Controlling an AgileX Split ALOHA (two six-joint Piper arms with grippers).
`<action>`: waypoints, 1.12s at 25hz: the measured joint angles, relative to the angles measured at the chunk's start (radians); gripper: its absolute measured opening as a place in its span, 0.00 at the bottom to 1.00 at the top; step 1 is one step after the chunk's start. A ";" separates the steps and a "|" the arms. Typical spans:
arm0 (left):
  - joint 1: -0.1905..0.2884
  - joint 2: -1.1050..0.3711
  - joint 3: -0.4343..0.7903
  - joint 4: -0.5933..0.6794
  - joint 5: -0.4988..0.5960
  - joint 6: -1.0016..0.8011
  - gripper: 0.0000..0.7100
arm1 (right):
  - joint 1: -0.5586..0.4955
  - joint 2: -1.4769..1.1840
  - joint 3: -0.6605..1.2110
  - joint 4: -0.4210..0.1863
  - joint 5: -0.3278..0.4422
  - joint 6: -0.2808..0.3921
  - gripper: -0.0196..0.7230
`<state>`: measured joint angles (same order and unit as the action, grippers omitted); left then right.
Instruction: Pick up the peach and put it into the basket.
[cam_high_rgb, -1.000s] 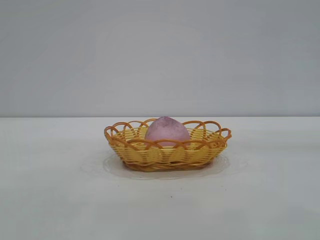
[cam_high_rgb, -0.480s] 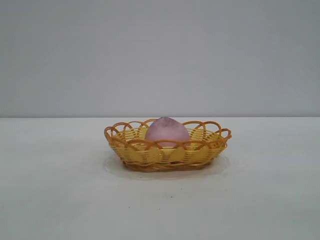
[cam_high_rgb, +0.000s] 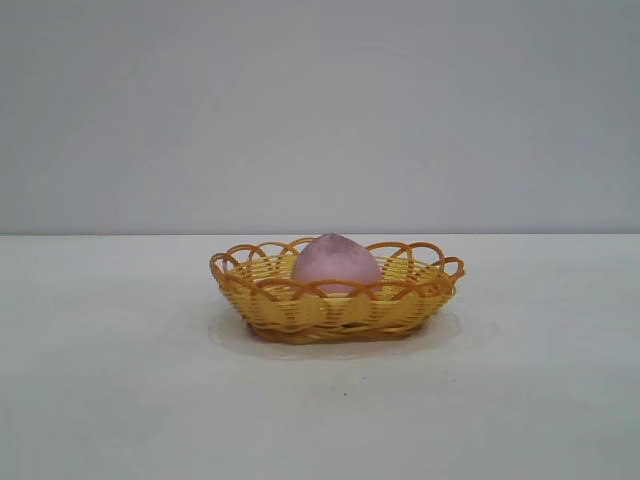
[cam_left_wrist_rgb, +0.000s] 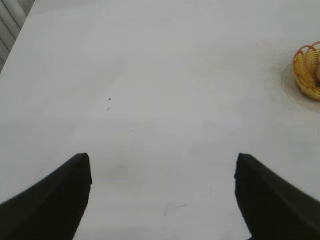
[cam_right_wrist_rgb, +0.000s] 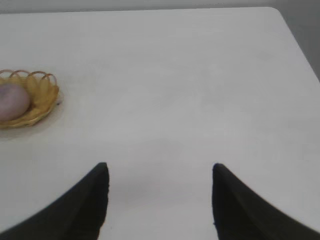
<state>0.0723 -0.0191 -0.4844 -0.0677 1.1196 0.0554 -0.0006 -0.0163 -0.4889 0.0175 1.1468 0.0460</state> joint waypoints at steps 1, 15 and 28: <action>0.000 0.000 0.000 0.000 0.000 0.000 0.74 | 0.011 0.000 0.000 -0.019 0.000 0.025 0.61; 0.000 0.000 0.000 0.000 0.000 0.000 0.74 | 0.054 0.000 0.000 0.053 -0.002 -0.063 0.61; -0.022 0.000 0.000 0.000 0.000 0.000 0.74 | 0.054 0.000 0.000 0.058 -0.004 -0.065 0.61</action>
<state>0.0498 -0.0191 -0.4844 -0.0677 1.1196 0.0554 0.0533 -0.0163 -0.4889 0.0752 1.1429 -0.0194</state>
